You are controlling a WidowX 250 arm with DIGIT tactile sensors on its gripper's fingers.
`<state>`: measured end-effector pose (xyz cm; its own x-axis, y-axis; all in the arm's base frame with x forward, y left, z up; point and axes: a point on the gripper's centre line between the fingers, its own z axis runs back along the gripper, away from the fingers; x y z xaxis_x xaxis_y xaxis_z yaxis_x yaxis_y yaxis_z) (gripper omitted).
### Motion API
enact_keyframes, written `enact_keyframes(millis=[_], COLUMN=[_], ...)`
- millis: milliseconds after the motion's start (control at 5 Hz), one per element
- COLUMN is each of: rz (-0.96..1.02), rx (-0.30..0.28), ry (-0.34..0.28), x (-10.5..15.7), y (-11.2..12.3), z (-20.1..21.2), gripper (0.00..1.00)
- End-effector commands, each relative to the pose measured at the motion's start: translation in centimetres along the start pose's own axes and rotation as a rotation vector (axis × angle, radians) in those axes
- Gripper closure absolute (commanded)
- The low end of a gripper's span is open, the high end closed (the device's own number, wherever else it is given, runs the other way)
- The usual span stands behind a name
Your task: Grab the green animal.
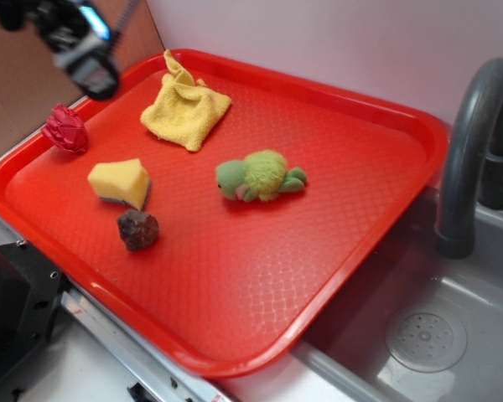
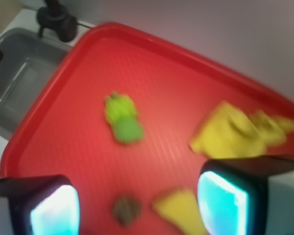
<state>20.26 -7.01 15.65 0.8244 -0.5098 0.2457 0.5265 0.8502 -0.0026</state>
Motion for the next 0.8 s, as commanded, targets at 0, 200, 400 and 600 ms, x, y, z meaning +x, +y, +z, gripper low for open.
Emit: enact_keyframes(millis=[0, 200, 400, 600], rz=[-0.052, -0.047, -0.050, -0.042], rx=[0.026, 0.023, 0.003, 0.012], ry=[0.084, 0.160, 0.229, 0.281], x=[3.2, 3.3, 3.0, 2.6], y=[-0.6, -1.1, -1.4, -1.1], z=[-5.2, -8.1, -10.8, -12.5], gripper=[0.00, 0.00, 0.00, 0.00])
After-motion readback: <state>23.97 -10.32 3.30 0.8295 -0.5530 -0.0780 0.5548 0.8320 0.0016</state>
